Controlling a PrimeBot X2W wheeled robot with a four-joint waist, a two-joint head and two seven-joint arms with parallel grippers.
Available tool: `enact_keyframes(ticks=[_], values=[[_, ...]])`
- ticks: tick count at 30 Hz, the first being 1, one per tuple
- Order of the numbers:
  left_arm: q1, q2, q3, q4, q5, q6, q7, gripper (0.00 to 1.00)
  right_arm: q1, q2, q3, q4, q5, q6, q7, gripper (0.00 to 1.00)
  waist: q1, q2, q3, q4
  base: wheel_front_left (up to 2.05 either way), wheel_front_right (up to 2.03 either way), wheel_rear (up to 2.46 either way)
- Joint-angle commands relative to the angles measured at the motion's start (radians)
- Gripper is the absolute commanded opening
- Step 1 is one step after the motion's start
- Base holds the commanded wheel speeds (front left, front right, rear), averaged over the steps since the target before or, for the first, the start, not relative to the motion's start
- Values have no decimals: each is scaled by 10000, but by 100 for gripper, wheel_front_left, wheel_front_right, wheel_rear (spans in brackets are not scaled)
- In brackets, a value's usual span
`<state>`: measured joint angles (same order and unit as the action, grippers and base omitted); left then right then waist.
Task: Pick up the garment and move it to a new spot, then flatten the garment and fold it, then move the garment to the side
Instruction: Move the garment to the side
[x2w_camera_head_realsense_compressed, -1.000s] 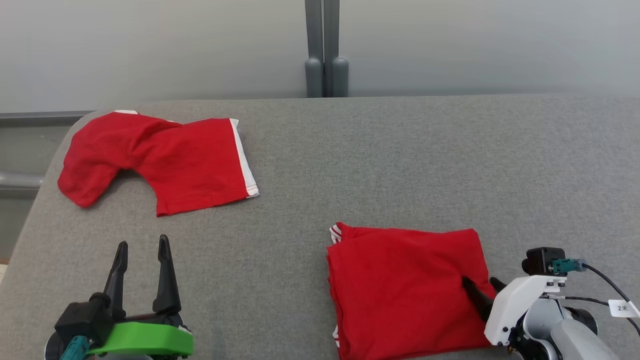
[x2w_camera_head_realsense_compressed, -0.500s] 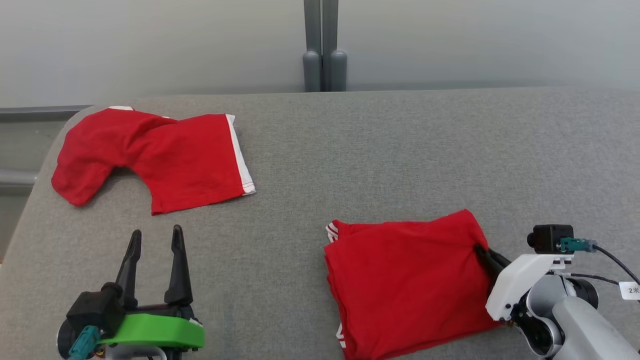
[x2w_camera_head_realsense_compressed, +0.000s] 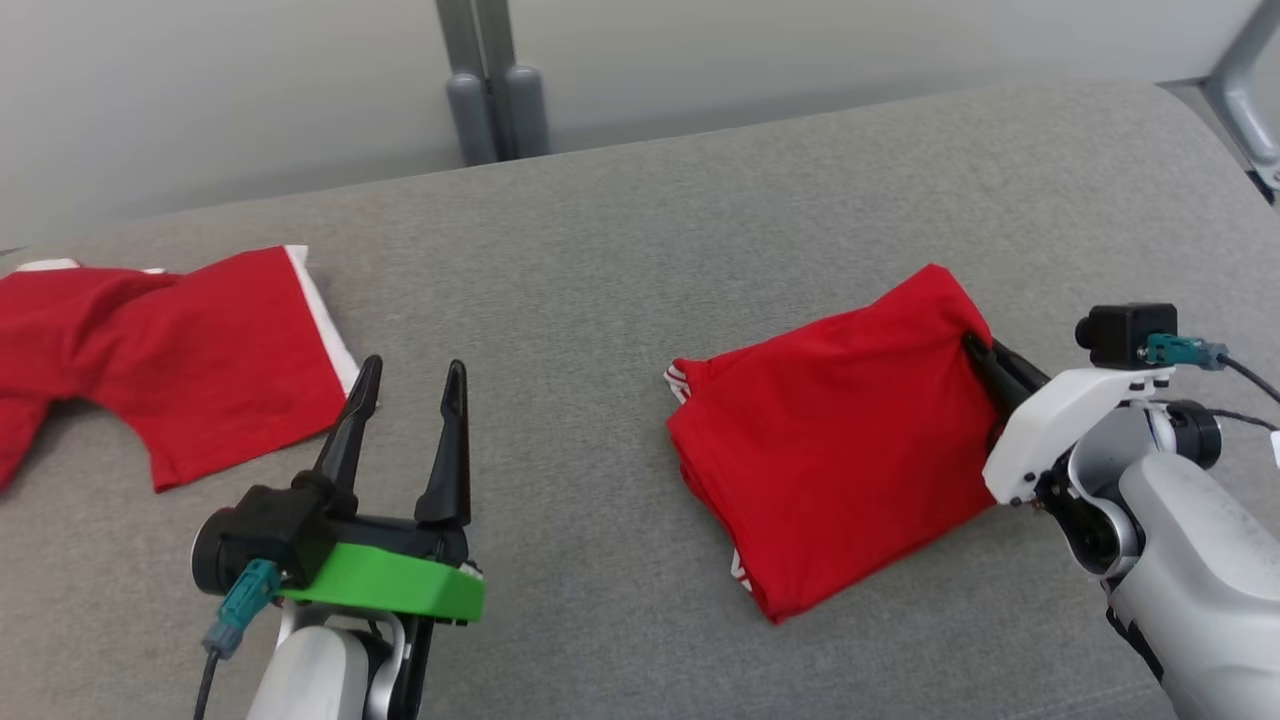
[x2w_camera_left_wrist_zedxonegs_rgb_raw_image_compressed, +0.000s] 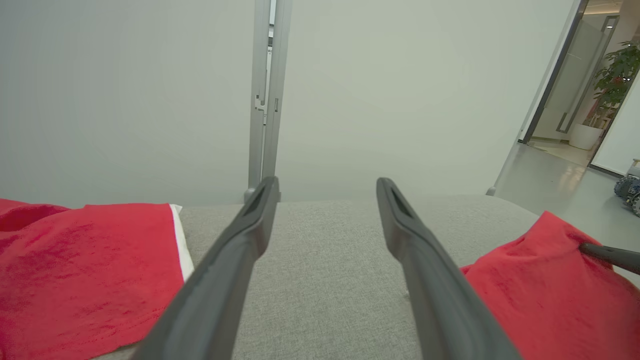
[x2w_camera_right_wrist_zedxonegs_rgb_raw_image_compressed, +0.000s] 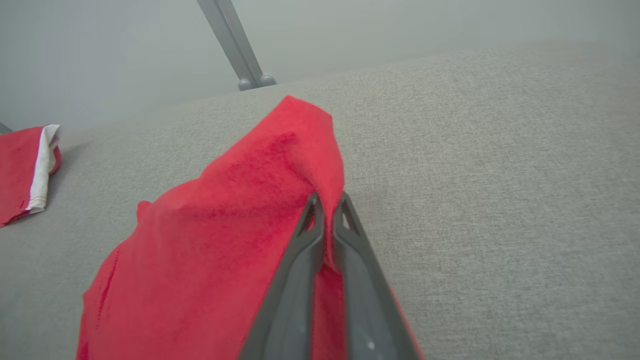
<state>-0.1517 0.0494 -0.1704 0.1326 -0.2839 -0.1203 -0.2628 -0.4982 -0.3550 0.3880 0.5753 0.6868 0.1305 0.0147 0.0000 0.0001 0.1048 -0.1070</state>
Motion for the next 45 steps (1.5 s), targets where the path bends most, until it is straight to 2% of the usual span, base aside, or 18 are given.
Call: enact_keyframes(ticks=[1, 12, 18, 25, 34, 45], values=[[-251, 35, -56, 18, 174, -27, -27, 100, -280, -36, 97, 68, 132, 5, -128, 0, 0, -1, 707, -1031, 0, 0, 0], [-848, 512, -427, 227, 284, -92, -27, 100, -1186, 228, 787, 681, 782, 5, -1117, 0, 0, -1, 1394, -2807, 0, 0, 0], [-1093, 731, -522, 122, 328, -93, 104, 100, -1764, 375, 1248, 811, 1181, 5, -1662, 0, 0, -1, 1853, -3247, 0, 0, 0], [-1409, 1113, -607, -204, 409, -97, 483, 100, -2866, -73, 1646, 1326, 1542, 5, -2323, 0, 0, -1, 2641, -3054, 0, 0, 0], [-1675, 1689, -555, -1030, 503, -77, 1114, 100, -4145, -938, 1414, 2496, 2063, 3, -2667, 0, 0, -1, 3620, -2415, 0, 0, 0], [-1902, 2091, -588, -2170, 645, 66, 1782, 100, -5075, -2473, 852, 3674, 2492, 3, -2801, 0, 0, -1, 4747, -1662, 0, 0, 0]])
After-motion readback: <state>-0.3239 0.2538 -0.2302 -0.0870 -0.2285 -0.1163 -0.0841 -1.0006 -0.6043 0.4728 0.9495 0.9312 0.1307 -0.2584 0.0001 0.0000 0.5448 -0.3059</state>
